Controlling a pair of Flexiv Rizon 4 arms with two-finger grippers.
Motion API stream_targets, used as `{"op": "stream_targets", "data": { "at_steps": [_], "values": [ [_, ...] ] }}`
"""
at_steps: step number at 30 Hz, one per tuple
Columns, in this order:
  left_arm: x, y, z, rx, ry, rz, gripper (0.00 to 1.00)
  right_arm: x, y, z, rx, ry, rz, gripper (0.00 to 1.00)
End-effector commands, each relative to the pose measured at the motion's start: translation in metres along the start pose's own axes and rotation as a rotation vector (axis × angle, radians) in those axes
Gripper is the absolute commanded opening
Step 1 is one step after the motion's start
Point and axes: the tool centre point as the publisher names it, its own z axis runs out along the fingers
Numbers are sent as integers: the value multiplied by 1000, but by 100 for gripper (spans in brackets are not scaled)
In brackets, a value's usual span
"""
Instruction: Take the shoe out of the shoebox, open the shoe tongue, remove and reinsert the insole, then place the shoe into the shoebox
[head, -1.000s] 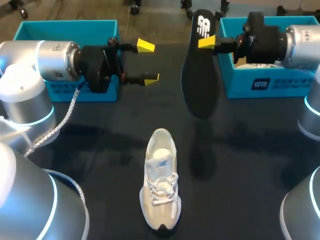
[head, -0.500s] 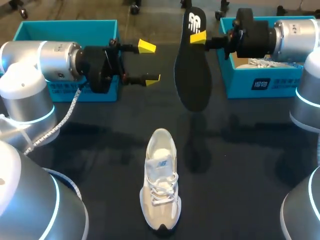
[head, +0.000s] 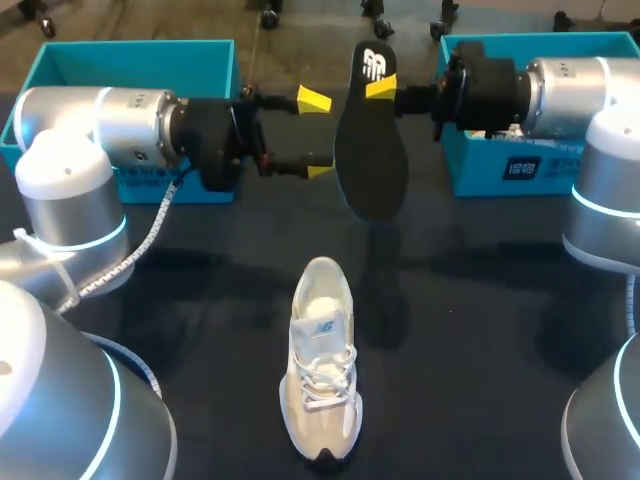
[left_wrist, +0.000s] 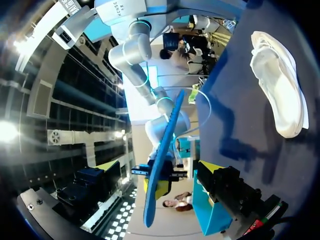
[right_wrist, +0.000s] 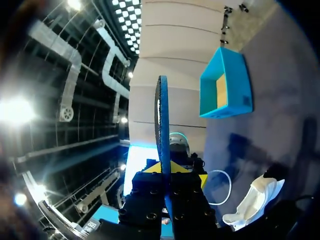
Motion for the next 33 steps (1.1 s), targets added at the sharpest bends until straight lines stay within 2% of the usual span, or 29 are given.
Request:
{"op": "stream_targets", "data": {
  "at_steps": [1,6,11,13,17,20,21,27,33],
  "values": [
    [2,2,8,-17,14,17,100,-1,4,5,8,-12,9,0],
    [5,5,17,-22,12,13,98,-1,4,5,8,-12,9,0],
    [4,6,22,-32,8,8,85,-1,4,5,8,-12,9,0],
    [3,7,24,-35,9,14,72,-1,4,5,8,-12,9,0],
    [-2,8,29,-39,16,23,57,-1,4,5,8,-12,9,0],
    [-5,9,32,-43,24,30,54,-1,4,5,8,-12,9,0],
    [-6,10,33,-46,27,32,50,-1,4,5,8,-12,9,0],
    [-6,12,36,-53,40,32,50,-1,4,5,8,-12,9,0],
    [-1,13,36,-61,50,13,47,-13,1,4,4,-17,40,0]
  ]
}}
